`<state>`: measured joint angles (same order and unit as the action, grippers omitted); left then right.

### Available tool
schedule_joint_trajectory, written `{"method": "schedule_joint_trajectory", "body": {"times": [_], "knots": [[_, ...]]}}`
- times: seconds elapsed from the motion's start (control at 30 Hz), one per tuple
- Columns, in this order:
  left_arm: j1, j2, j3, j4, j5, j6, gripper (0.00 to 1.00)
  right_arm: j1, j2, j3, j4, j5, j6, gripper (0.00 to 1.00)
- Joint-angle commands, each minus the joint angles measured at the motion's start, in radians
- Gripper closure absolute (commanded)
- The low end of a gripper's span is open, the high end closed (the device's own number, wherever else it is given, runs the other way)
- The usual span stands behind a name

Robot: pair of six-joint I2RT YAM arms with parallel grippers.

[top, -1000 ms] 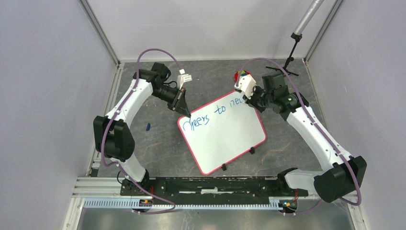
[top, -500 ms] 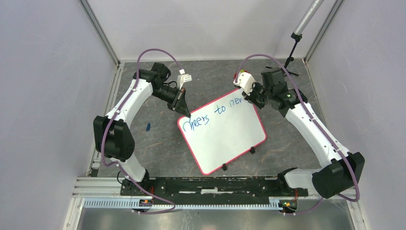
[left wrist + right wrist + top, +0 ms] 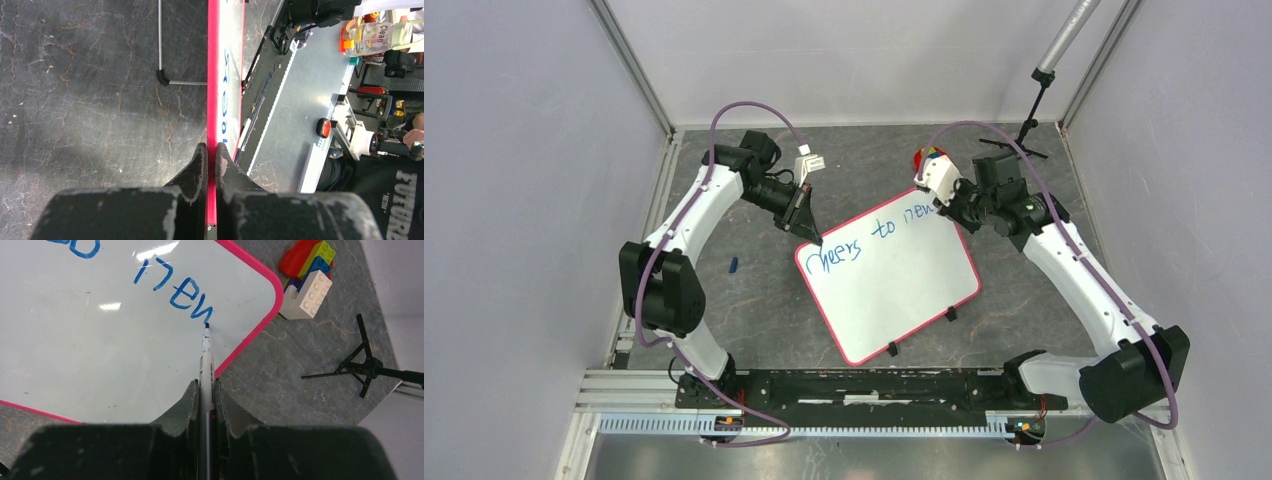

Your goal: Write a sentence on the whiteboard

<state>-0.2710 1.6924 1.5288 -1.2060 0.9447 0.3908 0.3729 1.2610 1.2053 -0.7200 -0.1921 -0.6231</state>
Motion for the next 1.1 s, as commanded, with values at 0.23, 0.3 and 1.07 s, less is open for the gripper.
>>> {"method": "schedule_joint_trajectory", "body": {"times": [0.23,0.3,1.07], "knots": [[-0.005,-0.005,0.004,0.008,0.002,0.049,0.98,-0.021,0.049,0.094,0.017,0.025,-0.027,1.00],[-0.005,-0.005,0.003,0.007,0.003,0.049,0.98,-0.021,0.059,0.109,0.016,0.020,-0.026,1.00],[0.007,-0.091,0.008,0.055,-0.023,0.004,0.46,-0.013,-0.046,0.190,-0.153,-0.316,-0.023,1.00]]}}
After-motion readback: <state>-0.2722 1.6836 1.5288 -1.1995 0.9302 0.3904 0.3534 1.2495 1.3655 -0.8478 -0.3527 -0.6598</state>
